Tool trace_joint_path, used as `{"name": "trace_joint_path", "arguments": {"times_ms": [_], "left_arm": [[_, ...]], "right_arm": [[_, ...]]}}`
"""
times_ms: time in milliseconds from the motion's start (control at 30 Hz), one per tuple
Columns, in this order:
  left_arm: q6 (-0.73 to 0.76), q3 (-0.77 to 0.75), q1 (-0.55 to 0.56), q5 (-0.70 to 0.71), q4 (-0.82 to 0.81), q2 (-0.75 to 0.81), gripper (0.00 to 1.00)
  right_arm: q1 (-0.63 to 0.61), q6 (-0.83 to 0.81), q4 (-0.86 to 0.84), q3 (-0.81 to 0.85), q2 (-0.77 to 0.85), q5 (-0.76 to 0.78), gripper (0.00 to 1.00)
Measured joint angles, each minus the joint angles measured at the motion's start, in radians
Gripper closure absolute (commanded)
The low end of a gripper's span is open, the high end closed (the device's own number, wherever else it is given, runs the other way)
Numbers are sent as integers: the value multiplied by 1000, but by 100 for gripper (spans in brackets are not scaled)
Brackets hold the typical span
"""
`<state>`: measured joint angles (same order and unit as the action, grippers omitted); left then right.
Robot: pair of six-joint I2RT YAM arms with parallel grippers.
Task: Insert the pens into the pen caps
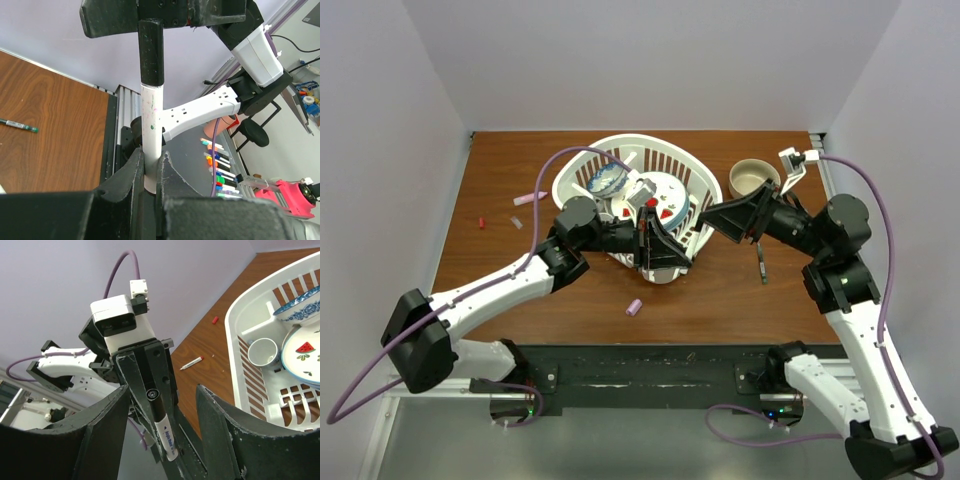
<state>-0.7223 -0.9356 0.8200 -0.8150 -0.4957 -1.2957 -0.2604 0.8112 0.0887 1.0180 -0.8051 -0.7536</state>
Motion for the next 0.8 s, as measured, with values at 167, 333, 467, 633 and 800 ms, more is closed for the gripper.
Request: {"name": "trace_joint_path", "arguments": {"times_ms": [167, 333, 467, 633, 800], "left_arm": [[-1, 0, -1, -1, -11, -3, 100], [-4, 0, -1, -2, -14, -8, 100], [-12, 0, -2, -4, -17, -16, 100], [-19, 0, -2, -6, -17, -19, 100], [-19, -1, -2, -19, -19, -32, 100]], "right_arm": [[-15, -6, -2, -1, 0, 3, 51], [-29, -9, -8, -12, 0, 4, 57], [-36, -15, -7, -23, 2, 6, 68], [-41, -31, -6, -32, 10, 5, 97], [-42, -56, -7, -55, 24, -1, 100]]}}
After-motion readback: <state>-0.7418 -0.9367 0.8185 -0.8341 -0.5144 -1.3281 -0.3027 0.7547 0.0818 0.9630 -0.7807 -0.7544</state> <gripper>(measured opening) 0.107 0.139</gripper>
